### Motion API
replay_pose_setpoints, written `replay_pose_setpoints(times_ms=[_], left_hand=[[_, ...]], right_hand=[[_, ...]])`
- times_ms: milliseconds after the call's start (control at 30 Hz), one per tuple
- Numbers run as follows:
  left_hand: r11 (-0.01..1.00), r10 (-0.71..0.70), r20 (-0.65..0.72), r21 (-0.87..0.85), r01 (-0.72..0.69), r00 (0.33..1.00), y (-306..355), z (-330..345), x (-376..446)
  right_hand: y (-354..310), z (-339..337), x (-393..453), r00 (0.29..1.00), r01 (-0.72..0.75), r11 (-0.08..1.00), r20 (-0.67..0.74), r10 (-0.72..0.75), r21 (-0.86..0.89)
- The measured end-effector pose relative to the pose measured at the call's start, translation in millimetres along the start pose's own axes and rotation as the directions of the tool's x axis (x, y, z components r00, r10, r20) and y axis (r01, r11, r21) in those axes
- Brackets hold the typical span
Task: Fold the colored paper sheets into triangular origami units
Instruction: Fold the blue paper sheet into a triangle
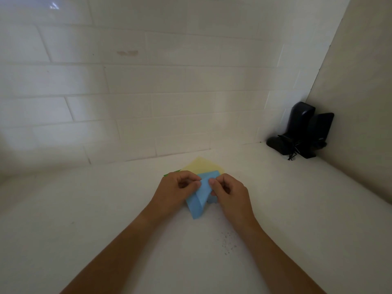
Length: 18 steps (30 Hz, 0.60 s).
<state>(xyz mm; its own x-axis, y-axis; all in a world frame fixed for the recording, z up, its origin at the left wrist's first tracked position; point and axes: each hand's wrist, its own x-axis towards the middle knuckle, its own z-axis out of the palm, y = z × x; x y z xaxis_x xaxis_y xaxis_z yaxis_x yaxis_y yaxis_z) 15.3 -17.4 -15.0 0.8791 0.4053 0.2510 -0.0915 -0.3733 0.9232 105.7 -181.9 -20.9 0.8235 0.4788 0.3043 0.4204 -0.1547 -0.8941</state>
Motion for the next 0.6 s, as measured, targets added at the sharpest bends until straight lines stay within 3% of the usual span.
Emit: replay_pose_setpoints(times_ms=[300, 600], left_hand=[[0.998, 0.006, 0.007, -0.069, -0.005, 1.000, 0.1, -3.2, 0.3], [0.997, 0.014, 0.004, -0.079, -0.013, 1.000, 0.7, -1.2, -0.6]], right_hand=[[-8.5, -1.8, -2.3, 0.996, -0.008, 1.000, 0.091, 0.010, -0.030], [-1.3, -0.6, 0.0, 0.997, -0.011, 1.000, 0.071, 0.012, -0.017]])
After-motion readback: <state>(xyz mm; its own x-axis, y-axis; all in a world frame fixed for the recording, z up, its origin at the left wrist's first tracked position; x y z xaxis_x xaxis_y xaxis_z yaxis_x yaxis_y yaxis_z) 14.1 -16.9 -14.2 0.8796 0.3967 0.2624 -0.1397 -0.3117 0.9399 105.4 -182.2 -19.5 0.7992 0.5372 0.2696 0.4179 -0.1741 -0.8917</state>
